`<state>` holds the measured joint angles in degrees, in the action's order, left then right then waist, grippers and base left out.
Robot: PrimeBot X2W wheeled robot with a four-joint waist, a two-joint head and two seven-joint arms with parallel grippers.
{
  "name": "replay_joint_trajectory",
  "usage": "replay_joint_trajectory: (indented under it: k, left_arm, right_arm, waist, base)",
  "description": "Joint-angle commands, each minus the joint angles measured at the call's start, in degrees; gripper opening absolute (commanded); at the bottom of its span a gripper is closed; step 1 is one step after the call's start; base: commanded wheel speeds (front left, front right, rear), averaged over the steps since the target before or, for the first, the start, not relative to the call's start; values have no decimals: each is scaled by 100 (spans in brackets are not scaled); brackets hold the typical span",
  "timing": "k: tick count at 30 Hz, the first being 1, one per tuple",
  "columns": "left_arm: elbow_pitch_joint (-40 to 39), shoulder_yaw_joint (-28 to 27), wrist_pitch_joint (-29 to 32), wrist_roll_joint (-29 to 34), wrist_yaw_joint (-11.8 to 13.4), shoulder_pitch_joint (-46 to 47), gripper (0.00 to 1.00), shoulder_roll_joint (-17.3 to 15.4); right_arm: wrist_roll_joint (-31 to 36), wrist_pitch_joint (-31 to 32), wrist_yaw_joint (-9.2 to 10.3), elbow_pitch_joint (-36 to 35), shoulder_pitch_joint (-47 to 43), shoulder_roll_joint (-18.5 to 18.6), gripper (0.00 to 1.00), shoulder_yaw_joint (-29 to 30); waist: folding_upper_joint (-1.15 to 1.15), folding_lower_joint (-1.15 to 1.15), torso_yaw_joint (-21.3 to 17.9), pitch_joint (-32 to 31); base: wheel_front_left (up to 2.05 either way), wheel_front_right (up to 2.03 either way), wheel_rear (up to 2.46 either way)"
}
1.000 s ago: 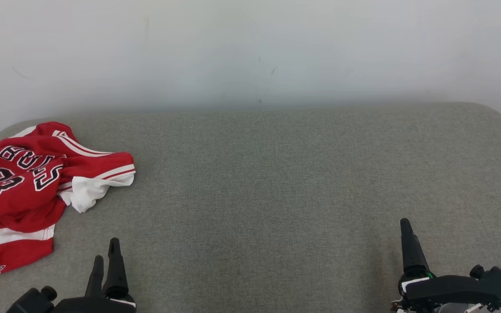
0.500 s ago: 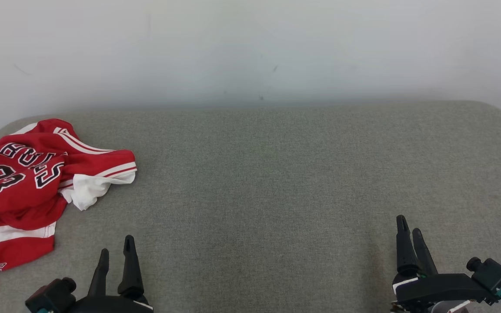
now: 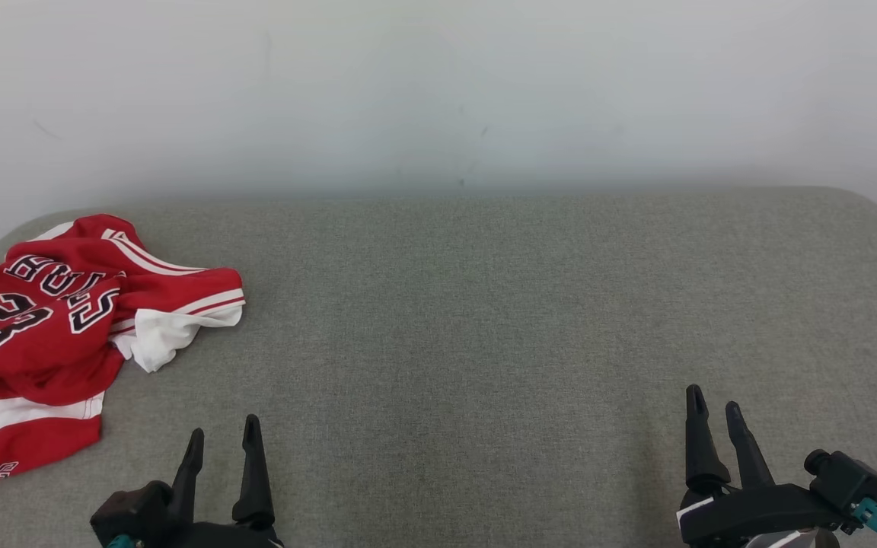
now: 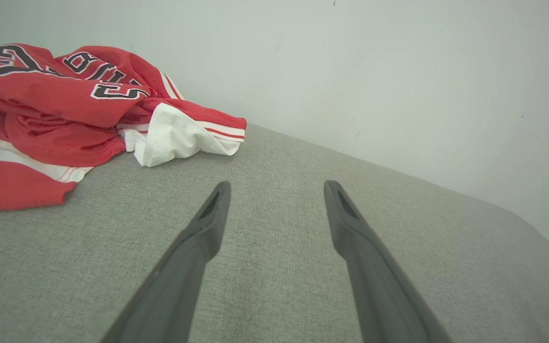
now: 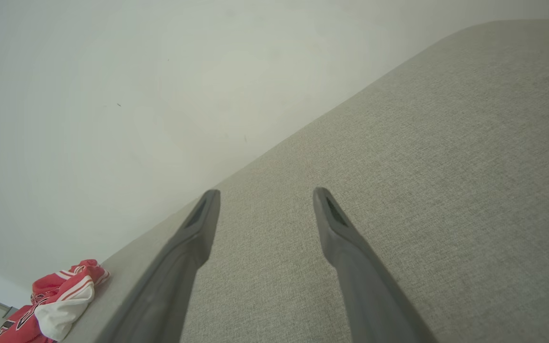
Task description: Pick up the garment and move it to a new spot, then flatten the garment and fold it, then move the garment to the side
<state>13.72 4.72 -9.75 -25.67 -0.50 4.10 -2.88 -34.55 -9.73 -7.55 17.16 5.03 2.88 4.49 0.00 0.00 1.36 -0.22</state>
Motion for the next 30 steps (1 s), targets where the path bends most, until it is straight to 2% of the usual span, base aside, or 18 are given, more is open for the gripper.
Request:
replay_joint_trajectory:
  k: [1, 17, 30]
  left_arm:
    - [-11, 8, -58, 186, 13, 55, 100, -32]
    - [89, 128, -259, 1165, 66, 71, 100, -46]
    - [121, 129, -406, 1564, 26, 57, 100, -24]
  right_arm:
    - [172, -62, 8, -16, 47, 0, 100, -6]
    - [1140, -266, 9, 155, 11, -1, 100, 101]
    - [1674, -412, 10, 178, 21, -2, 100, 110]
  waist:
    - [0, 0, 2, -11]
    - [0, 0, 34, -45]
    - [0, 0, 43, -34]
  base:
    - [0, 0, 0]
    - [0, 0, 0]
    - [0, 0, 0]
